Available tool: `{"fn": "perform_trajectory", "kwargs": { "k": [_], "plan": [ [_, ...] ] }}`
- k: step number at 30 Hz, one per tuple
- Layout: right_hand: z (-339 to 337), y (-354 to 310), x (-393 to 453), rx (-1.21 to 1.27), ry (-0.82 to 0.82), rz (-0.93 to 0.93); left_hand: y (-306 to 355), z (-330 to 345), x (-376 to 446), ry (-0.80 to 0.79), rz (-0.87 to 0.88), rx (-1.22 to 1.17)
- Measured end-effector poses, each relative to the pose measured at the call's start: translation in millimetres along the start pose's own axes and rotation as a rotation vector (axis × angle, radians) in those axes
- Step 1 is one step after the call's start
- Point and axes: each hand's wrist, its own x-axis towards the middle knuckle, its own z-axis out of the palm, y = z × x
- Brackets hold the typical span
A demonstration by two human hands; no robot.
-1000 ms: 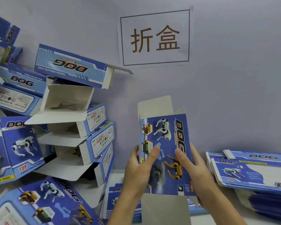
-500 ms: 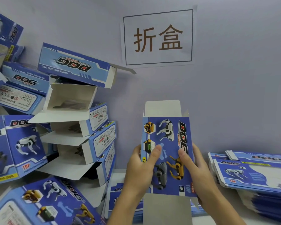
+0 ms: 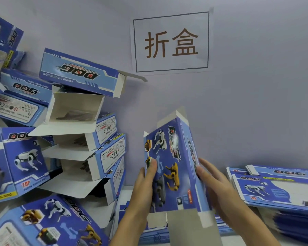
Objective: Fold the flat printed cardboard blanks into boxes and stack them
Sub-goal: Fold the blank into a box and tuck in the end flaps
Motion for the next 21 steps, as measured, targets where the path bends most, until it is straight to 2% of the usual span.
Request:
{"fn": "perform_trajectory", "kwargs": {
  "k": [1,3,5,6,8,11,14,17,21],
  "plan": [
    [1.4,0.2,0.6,-0.028,0.002,-0.003,-1.2,2.6,-0.6,-0.018,-0.032,-0.017],
    [6.5,-0.6,0.3,-0.097,0.033,-0.044,-3.7,8.6,-1.2,0.056,-0.010,0.046],
    [12.0,1.3,0.7,-0.148,0.114,-0.101,0.0,13.2,-2.8,0.198,0.099,0.168],
    [15.5,3.5,1.4,-0.152,0.159,-0.124,4.2,15.3,-4.4,0.207,0.150,0.178],
    [26.4,7.7,1.6,-0.166,0.209,-0.164,10.6,19.1,-6.3,0.082,0.201,0.113],
    [38.6,11.9,-0.1,-0.225,0.189,-0.262,21.8,22.2,-11.4,-0.073,0.205,0.066],
    [36.4,10.2,-2.1,-0.363,0.177,-0.427,26.0,9.9,-14.9,-0.055,0.228,-0.086],
    [36.7,8.0,-3.2,-0.499,0.191,-0.499,23.5,-1.9,-17.6,-0.026,0.120,-0.370],
    [41.7,8.5,-2.3,-0.594,0.173,-0.458,24.0,3.6,-21.5,-0.083,0.098,-0.366]
  ]
}}
